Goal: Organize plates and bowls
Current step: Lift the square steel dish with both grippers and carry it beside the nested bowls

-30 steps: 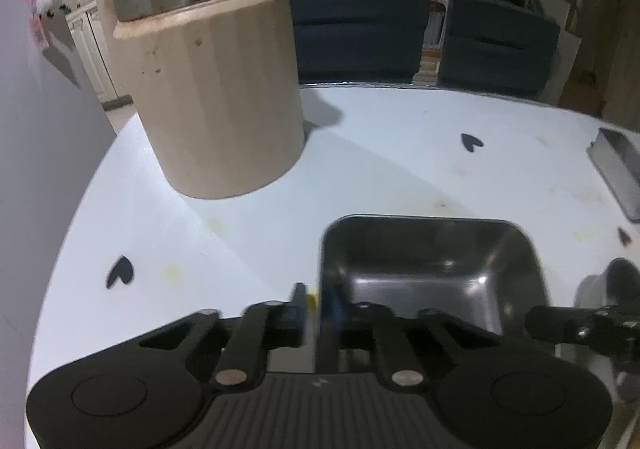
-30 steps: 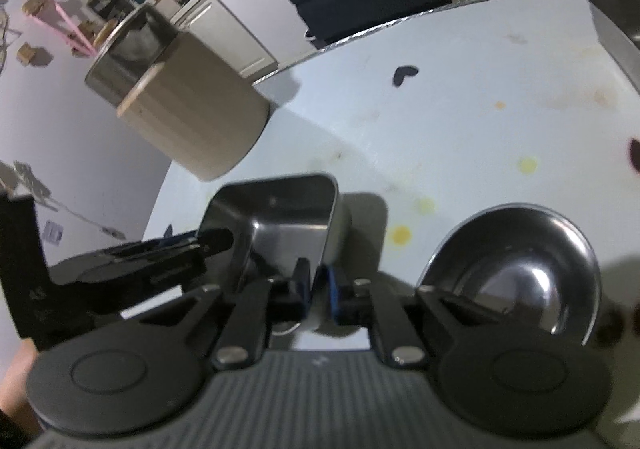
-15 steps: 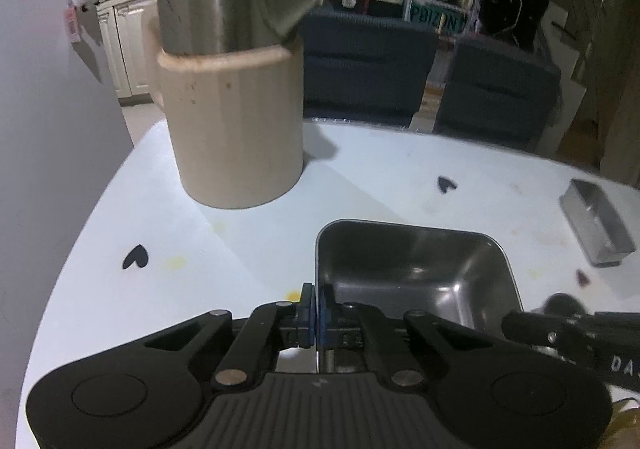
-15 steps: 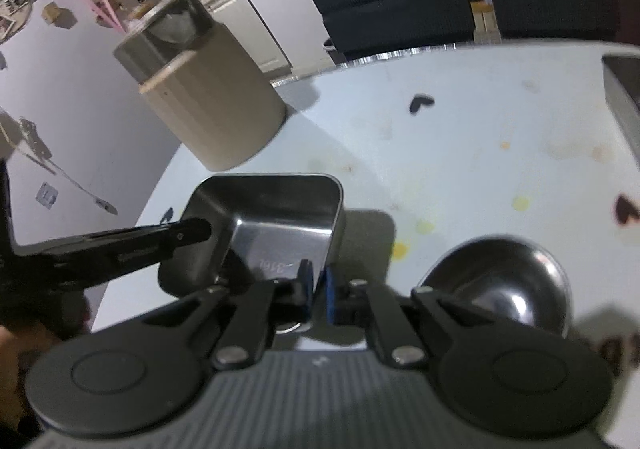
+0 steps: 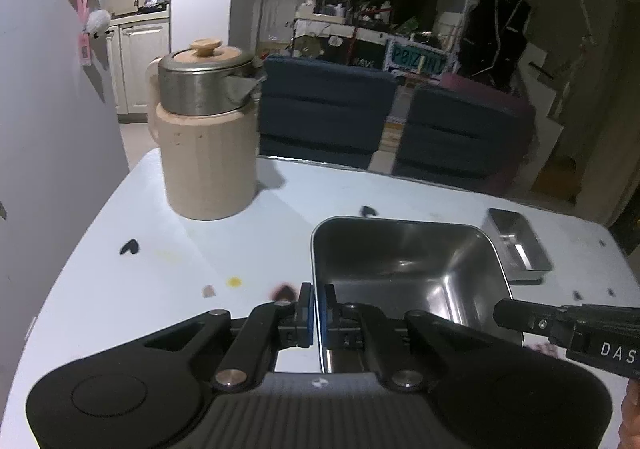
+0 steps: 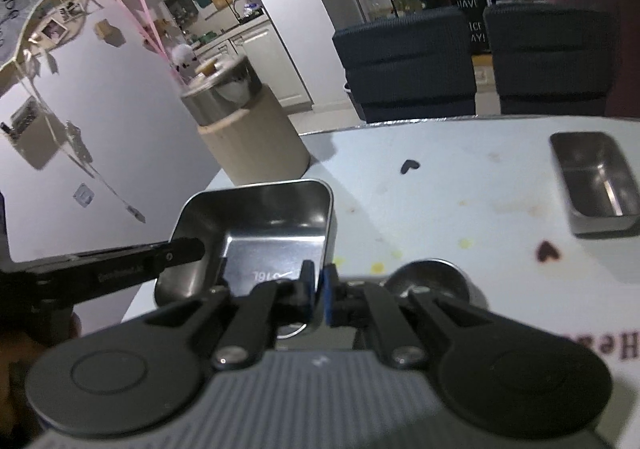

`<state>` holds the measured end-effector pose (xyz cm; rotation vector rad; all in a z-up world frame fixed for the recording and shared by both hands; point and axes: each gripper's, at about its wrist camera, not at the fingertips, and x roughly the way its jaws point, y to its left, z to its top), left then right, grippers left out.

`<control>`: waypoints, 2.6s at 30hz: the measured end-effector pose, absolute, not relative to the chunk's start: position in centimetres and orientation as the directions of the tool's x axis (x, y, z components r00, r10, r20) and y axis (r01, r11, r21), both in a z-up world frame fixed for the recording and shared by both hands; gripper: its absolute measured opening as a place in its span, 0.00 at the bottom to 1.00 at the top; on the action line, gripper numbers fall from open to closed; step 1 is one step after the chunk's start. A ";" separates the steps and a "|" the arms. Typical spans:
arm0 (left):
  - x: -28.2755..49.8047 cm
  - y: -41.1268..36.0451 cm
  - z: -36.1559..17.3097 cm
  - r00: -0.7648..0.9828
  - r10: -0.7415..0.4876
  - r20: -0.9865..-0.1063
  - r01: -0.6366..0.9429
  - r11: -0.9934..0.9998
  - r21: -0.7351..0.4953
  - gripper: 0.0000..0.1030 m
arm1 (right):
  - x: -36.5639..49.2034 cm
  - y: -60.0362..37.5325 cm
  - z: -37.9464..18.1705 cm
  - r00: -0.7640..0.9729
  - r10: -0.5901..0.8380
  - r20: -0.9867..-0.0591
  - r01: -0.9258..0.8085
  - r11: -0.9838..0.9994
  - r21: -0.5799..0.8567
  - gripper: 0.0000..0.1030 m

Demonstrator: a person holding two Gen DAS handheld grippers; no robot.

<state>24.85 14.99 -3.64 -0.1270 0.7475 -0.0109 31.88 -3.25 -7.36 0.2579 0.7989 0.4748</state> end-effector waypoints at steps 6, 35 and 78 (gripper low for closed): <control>22.3 11.8 -2.6 0.745 -0.114 -0.658 -0.009 0.983 -0.181 0.04 | 28.8 -6.9 -5.7 0.628 0.493 -0.602 -0.306 0.868 0.392 0.05; 20.4 -7.2 -6.0 0.589 -0.361 -0.723 0.287 0.930 -0.230 0.08 | 20.3 -24.5 -6.3 0.689 0.335 -0.643 -0.097 0.921 0.377 0.06; 22.0 -18.4 -15.1 0.339 -0.290 -0.895 0.510 0.856 -0.085 0.15 | 20.7 -31.1 -15.7 0.454 0.142 -0.880 0.081 0.977 0.199 0.04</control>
